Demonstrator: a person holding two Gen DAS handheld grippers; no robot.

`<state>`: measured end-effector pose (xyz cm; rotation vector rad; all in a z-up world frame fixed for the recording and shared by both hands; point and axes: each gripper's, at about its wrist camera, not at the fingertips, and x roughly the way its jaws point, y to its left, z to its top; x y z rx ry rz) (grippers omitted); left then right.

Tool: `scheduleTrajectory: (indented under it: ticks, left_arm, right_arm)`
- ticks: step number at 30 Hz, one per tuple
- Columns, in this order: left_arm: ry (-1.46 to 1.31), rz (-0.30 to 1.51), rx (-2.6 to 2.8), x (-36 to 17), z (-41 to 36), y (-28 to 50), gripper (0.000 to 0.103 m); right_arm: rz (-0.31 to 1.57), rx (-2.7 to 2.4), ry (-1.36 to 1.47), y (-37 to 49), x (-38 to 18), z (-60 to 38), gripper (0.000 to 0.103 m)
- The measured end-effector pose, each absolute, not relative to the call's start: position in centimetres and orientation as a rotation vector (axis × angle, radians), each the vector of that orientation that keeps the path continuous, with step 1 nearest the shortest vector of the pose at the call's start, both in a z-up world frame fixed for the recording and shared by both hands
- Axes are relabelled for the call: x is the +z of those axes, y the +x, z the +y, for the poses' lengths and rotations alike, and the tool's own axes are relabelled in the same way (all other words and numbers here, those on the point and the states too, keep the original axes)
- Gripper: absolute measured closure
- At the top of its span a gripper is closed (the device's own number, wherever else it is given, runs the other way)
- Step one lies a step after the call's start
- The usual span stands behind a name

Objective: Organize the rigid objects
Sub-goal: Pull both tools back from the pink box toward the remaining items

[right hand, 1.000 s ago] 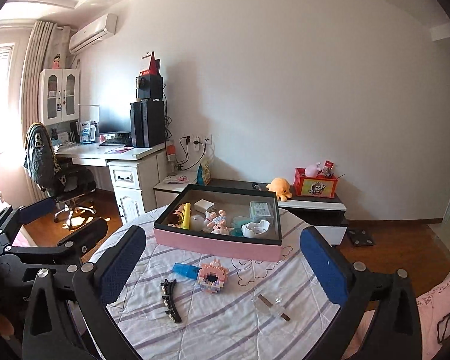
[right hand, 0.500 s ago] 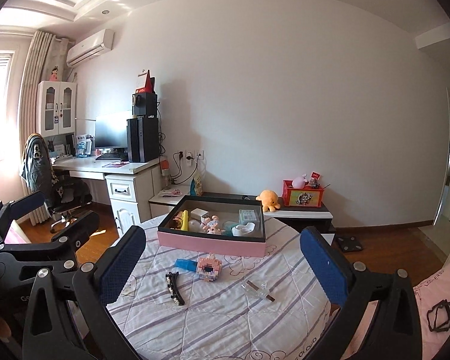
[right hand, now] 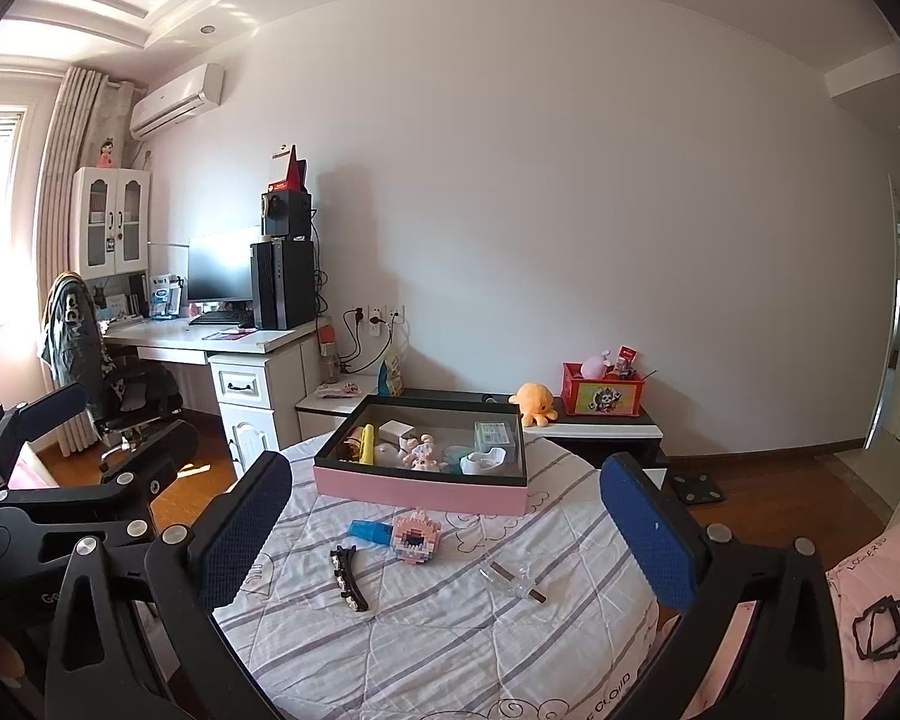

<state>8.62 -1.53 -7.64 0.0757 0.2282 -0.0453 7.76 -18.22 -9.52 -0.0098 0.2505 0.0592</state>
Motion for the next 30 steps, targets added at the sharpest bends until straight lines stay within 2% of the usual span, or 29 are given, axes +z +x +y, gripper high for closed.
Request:
scheduleTrajectory:
  ticks: [13, 30]
  left_arm:
    - [0.095, 0.338, -0.084, -10.7, -3.0, 12.9, 0.0]
    - [0.077, 0.767, -0.15, -23.5, -6.1, 22.4, 0.0]
  right_arm:
    - [0.359, 0.043, 0.02, 11.5, -12.6, -19.8, 0.0]
    - [0.684, 0.026, 0.058, 20.1, -24.4, -23.1, 0.0]
